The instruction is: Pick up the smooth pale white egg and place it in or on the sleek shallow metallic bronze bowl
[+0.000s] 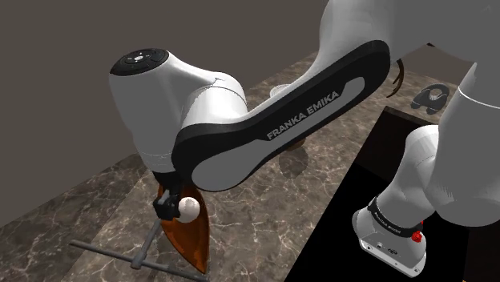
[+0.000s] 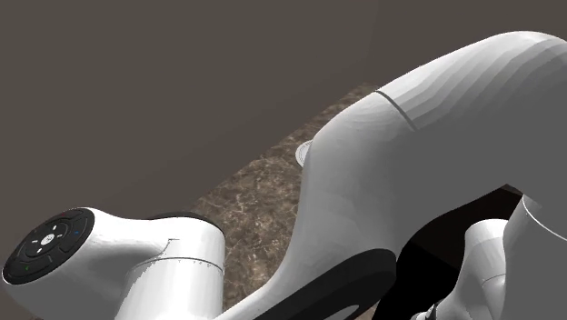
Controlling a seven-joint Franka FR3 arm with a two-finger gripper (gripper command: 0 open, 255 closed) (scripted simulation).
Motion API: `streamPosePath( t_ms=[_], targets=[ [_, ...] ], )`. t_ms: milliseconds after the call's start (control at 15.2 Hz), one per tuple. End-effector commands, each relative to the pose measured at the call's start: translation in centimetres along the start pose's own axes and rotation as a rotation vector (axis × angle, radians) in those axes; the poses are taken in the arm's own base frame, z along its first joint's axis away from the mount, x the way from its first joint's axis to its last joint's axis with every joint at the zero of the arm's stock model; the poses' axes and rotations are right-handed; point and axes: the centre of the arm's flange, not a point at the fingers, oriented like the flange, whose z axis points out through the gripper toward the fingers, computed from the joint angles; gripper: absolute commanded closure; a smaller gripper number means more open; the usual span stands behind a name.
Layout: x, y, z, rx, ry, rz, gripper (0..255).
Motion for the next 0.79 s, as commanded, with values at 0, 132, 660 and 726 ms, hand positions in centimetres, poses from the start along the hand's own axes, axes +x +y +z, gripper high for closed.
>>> streamPosePath(
  t_ms=[0, 132, 660, 726],
  targets=[
    [0.0, 0.0, 0.0, 0.0, 0.0, 0.0, 0],
    [0.0, 0.0, 0.0, 0.0, 0.0, 0.0, 0],
    [0.0, 0.0, -5.0, 0.0, 0.0, 0.0, 0],
    [0.0, 0.0, -5.0, 0.0, 0.0, 0.0, 0]
  ],
)
